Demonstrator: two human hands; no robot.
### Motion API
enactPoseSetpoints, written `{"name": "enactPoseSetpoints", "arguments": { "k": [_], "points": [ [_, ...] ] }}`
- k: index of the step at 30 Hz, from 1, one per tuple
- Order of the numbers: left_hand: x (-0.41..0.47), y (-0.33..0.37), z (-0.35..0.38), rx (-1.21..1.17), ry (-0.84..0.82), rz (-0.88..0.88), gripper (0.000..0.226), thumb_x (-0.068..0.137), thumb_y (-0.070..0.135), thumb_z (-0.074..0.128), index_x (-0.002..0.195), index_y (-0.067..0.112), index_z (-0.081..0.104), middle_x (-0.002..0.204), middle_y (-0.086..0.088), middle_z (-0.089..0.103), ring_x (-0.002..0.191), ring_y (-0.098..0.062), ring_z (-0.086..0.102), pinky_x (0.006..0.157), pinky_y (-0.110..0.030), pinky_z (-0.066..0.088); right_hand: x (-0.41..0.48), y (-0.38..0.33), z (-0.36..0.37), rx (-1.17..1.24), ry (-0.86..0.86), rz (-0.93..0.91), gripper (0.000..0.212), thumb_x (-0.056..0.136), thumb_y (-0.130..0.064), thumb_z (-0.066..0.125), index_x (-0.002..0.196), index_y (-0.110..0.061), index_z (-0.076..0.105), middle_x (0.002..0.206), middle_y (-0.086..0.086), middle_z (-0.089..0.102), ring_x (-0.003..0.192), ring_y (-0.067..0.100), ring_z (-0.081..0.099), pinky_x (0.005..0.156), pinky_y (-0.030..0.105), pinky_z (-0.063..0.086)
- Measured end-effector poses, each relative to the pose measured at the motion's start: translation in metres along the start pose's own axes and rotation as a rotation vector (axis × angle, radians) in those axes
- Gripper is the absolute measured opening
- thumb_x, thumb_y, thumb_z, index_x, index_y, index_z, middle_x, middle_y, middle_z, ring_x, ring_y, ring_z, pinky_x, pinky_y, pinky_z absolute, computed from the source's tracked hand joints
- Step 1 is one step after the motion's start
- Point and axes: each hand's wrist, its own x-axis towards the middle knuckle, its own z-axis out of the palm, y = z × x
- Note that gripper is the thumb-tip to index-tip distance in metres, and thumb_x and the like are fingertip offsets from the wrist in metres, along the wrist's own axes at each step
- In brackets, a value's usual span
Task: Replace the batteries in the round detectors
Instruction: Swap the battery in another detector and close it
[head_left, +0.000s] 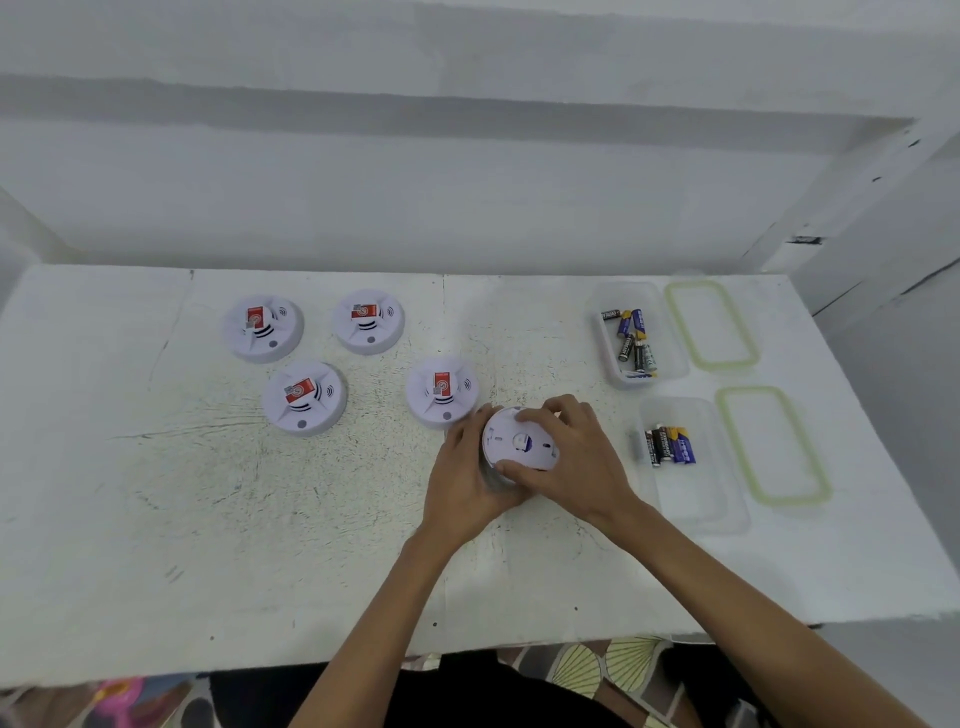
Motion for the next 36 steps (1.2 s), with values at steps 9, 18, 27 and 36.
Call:
{"name": "enactPoseSetpoints", "arguments": {
  "k": [9, 18, 27, 36],
  "points": [
    [0.001, -0.005, 0.0, 0.011, -0.015, -0.027, 0.09, 0.068, 0.072, 0.078, 0.146, 0.043, 0.044, 0.148, 0.024, 0.047, 0.14, -0.006, 0.044, 0.112, -0.038, 0.046, 0.0, -0.012, 0.001, -0.041, 0.011, 0.096, 0.063, 0.067, -0.076, 0.067, 0.118, -0.039, 0.068, 0.112, -0.007, 0.046, 0.104, 0.016, 0.041, 0.065, 0.028, 0.051],
    [0.0, 0.0, -0.001, -0.012, -0.028, -0.008, 0.086, 0.071, 0.063, 0.079, 0.146, 0.042, 0.043, 0.149, 0.013, 0.053, 0.138, -0.01, 0.048, 0.111, -0.045, 0.047, 0.006, -0.008, -0.009, -0.262, -0.008, -0.067, 0.065, 0.069, -0.074, 0.057, 0.116, -0.032, 0.07, 0.097, -0.002, 0.052, 0.09, 0.021, 0.048, 0.057, 0.034, 0.053],
    [0.0, -0.006, 0.001, 0.007, -0.026, -0.031, 0.092, 0.066, 0.062, 0.08, 0.147, 0.033, 0.047, 0.151, 0.011, 0.052, 0.138, -0.006, 0.045, 0.113, -0.03, 0.04, 0.003, 0.001, 0.003, -0.162, 0.099, -0.124, 0.065, 0.07, -0.063, 0.069, 0.104, -0.007, 0.066, 0.098, 0.003, 0.06, 0.087, 0.022, 0.055, 0.073, 0.027, 0.049],
    [-0.001, -0.007, 0.004, -0.003, 0.014, -0.048, 0.094, 0.062, 0.063, 0.087, 0.143, 0.034, 0.049, 0.14, 0.022, 0.051, 0.131, -0.005, 0.049, 0.106, -0.029, 0.046, 0.014, -0.003, -0.005, -0.166, -0.068, -0.081, 0.071, 0.067, -0.071, 0.062, 0.107, -0.012, 0.062, 0.102, 0.001, 0.056, 0.092, 0.02, 0.047, 0.074, 0.028, 0.045]
  ]
}}
